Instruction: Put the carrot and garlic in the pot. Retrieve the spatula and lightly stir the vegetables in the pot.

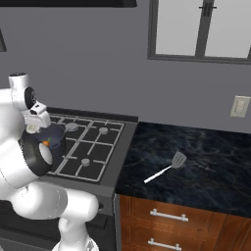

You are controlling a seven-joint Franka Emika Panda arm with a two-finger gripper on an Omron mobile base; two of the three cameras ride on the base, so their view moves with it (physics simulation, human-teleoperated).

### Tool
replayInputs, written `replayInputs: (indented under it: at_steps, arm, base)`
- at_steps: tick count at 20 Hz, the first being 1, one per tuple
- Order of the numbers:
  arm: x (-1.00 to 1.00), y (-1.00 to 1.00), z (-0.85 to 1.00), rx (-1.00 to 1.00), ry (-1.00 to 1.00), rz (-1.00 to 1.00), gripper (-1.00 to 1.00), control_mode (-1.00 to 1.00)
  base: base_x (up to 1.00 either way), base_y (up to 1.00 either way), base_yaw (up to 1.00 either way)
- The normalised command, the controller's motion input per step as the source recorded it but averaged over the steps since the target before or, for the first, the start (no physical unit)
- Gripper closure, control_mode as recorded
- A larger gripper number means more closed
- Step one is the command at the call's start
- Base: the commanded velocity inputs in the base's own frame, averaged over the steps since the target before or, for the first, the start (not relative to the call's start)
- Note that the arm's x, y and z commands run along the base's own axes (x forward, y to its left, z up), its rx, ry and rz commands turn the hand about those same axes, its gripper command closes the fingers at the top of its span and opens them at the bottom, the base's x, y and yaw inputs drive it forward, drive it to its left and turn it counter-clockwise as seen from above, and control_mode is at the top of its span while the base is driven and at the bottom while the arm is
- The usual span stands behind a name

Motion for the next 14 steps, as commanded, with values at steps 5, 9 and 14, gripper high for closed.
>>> replayInputs:
  at_steps: [5,9,14]
  arm:
    - [0.23,0.08,-0.37,0.0,0.05,0.0,1.0,-1.0]
    - [0.19,0.0,-0.36,0.0,0.06,0.0,1.0,-1.0]
    - [0.18,0.02,-0.33,-0.02,0.01,0.0,1.0,-1.0]
  base:
    - [0.0,0.0,0.0]
    - [0.0,0.0,0.0]
    - [0.0,0.0,0.0]
